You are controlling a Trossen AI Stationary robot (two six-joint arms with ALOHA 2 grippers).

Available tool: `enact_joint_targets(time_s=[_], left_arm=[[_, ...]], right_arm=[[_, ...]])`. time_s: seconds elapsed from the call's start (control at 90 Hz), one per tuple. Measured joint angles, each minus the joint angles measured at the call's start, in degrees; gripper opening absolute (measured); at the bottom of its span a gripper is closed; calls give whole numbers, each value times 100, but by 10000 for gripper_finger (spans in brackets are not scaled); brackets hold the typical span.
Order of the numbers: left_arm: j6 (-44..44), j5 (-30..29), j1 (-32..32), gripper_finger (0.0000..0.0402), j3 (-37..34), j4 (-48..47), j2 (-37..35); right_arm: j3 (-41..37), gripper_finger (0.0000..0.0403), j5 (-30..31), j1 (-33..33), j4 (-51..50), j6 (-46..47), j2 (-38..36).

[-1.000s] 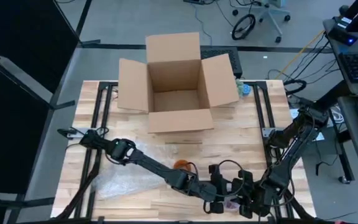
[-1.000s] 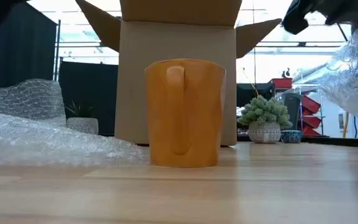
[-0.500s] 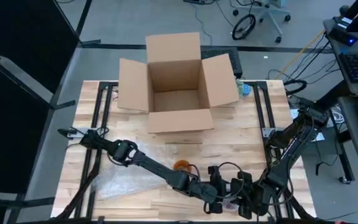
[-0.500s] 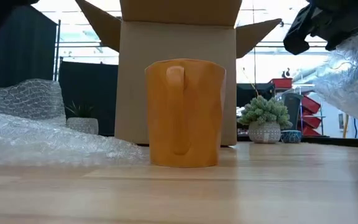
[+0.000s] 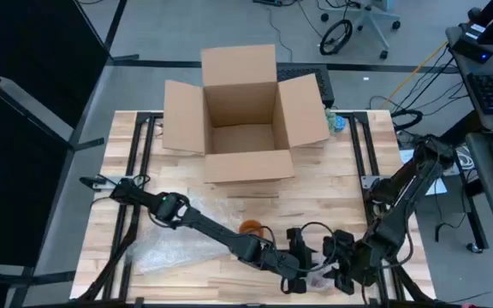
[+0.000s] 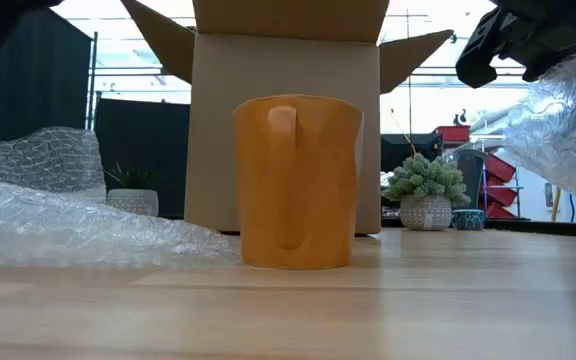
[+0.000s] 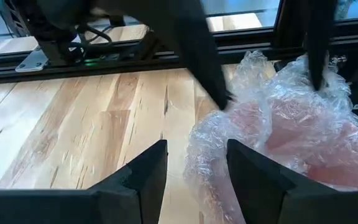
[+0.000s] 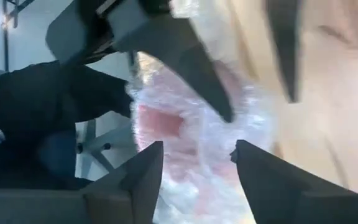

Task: Wrap mug
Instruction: Wrap the pink mug with the transparent bubble wrap

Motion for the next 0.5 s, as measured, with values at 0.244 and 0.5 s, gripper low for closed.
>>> enact_joint_targets(time_s=[0.244,0.5], left_arm=[[2,7,0,154,-2,2,0],[5,11,0,154,-7,-2,0]], right_arm=[[20,199,258,-132,-1407,297,-246],[20,197,69,-60,-268,21,262]])
